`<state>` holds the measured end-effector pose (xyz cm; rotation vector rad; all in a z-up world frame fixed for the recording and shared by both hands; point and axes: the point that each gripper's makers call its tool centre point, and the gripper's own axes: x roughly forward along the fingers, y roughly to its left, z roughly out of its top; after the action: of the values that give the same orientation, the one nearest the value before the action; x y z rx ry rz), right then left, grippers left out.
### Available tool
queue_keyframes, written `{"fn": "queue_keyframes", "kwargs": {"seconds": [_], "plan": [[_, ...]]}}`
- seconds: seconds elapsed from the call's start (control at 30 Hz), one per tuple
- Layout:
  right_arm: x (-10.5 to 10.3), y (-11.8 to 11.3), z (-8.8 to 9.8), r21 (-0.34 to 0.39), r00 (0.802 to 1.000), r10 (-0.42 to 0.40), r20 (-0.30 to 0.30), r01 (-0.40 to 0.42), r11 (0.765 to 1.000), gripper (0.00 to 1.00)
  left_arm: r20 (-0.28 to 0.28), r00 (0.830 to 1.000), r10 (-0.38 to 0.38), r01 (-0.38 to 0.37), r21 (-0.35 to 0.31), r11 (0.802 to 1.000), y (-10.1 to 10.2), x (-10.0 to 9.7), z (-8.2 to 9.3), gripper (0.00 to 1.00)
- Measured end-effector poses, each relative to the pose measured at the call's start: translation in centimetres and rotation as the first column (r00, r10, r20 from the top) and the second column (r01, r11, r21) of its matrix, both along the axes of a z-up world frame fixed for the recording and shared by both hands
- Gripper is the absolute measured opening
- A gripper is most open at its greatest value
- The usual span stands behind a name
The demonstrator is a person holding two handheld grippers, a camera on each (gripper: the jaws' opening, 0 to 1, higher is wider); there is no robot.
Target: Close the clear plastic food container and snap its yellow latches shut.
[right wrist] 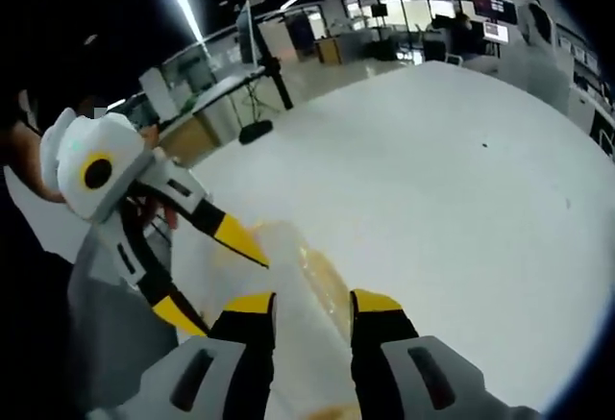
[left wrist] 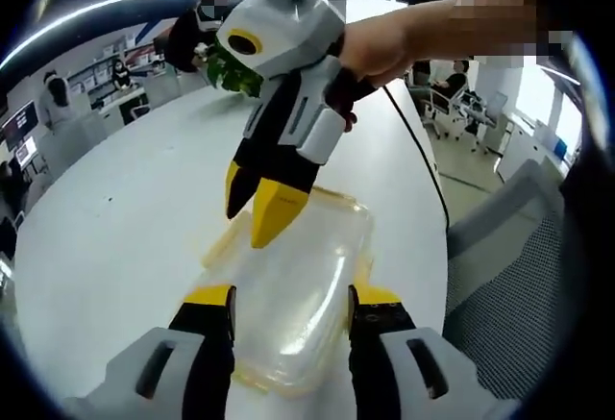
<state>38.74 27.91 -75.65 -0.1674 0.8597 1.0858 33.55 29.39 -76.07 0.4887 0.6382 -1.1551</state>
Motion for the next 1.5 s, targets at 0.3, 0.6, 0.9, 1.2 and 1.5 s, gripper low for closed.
{"fn": "queue_keyframes", "kwargs": {"seconds": [0.3,0.6,0.9,1.2,1.5], "plan": [[1.1,0.1,0.8,0.007,0.999,0.029,-0.018,-0.029,1.000,0.32,0.040,0.995,-0.095,0.094,0.028,0.995,-1.0,-0.4,0.9,0.48],[0.2,0.4,0.3,-0.018,0.989,0.140,-0.049,-0.141,0.990,0.33,0.057,0.970,-0.236,0.228,0.118,0.966,-1.3,-2.1,0.3,0.53],[0.2,0.8,-0.4,-0.042,0.977,0.204,-0.056,-0.206,0.978,0.35,0.088,0.949,-0.303,0.280,0.203,0.938,-1.4,-2.1,-0.2,0.51],[0.3,1.2,-1.2,-0.087,0.964,0.253,-0.088,-0.260,0.962,0.32,0.107,0.938,-0.328,0.293,0.256,0.921,-1.4,-2.1,-1.0,0.50],[0.0,0.9,-1.9,-0.092,0.951,0.257,-0.171,-0.276,0.957,0.30,0.129,0.936,-0.327,0.283,0.278,0.918,-1.5,-2.0,-1.2,0.48]]}}
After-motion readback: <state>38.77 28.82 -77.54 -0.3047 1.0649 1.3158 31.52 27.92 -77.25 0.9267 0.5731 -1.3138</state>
